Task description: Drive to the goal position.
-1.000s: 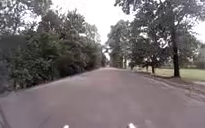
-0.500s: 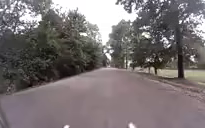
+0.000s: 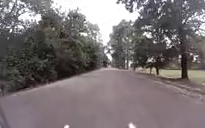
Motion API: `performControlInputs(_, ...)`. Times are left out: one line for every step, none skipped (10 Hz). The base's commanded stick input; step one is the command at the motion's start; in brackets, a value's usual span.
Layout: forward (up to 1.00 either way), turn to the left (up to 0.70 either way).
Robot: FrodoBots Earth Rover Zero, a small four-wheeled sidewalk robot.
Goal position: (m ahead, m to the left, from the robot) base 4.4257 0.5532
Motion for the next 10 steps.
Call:
performControlInputs(0.70,0.00)
performControlInputs(0.70,0.00)
performControlInputs(0.70,0.00)
performControlInputs(0.70,0.00)
performControlInputs(0.70,0.00)
performControlInputs(0.70,0.00)
performControlInputs(0.70,-0.07)
performControlInputs(0.70,-0.35)
performControlInputs(0.70,-0.35)
performControlInputs(0.70,-0.35)
